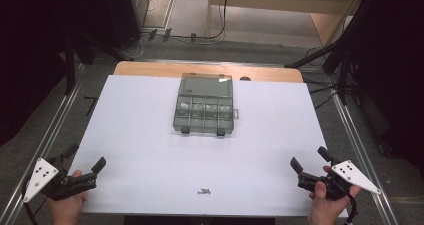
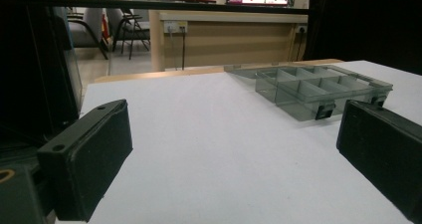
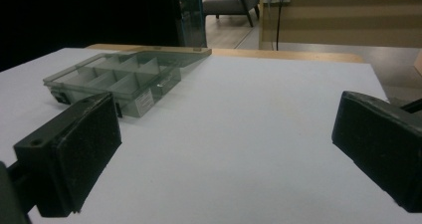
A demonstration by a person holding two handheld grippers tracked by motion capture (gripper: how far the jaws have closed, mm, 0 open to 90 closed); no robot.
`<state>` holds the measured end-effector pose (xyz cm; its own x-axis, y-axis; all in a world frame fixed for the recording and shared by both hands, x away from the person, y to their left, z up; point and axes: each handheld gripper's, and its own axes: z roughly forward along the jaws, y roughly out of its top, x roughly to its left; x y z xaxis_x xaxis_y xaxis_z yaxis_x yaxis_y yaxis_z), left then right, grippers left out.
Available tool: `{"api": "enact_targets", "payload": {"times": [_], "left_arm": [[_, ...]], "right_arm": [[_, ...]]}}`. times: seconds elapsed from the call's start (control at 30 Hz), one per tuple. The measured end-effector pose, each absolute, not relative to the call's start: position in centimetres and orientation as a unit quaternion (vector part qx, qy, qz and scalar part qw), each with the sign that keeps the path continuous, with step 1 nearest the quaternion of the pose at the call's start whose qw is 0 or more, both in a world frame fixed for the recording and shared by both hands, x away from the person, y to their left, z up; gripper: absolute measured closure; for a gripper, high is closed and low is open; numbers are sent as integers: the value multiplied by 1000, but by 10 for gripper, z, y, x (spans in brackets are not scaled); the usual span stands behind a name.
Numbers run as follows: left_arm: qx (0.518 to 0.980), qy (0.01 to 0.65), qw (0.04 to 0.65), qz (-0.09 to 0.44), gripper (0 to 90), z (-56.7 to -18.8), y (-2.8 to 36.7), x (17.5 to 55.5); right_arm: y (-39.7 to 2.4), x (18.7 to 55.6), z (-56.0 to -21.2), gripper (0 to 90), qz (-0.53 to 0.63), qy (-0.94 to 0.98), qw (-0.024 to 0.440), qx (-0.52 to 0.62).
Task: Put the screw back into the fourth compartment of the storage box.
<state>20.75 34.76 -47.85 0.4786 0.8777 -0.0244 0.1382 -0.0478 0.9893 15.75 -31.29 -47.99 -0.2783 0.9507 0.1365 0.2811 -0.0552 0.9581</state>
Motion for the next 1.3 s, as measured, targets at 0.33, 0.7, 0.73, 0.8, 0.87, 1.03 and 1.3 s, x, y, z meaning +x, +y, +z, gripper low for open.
{"api": "enact_targets", "payload": {"times": [0.33, 0.7, 0.73, 0.8, 0.87, 1.03, 1.3], "left_arm": [[646, 394, 567, 325, 12, -479, 347, 208], [651, 389, 566, 324, 12, -479, 346, 208], [651, 389, 565, 324, 12, -479, 346, 208], [650, 391, 567, 323, 12, -480, 346, 209], [648, 391, 568, 323, 12, -480, 346, 209], [651, 389, 567, 323, 12, -479, 346, 209], [650, 390, 568, 322, 12, -479, 346, 209]], "right_arm": [[-287, 164, -469, 22, 513, 652, 297, 473], [-231, 181, -451, 139, 515, 706, 240, 422], [-225, 182, -450, 141, 516, 714, 231, 413], [-215, 184, -447, 149, 512, 726, 218, 406], [-210, 185, -447, 156, 509, 731, 213, 402], [-188, 190, -446, 269, 503, 750, 189, 386], [-160, 199, -451, 455, 489, 794, 123, 340]]}}
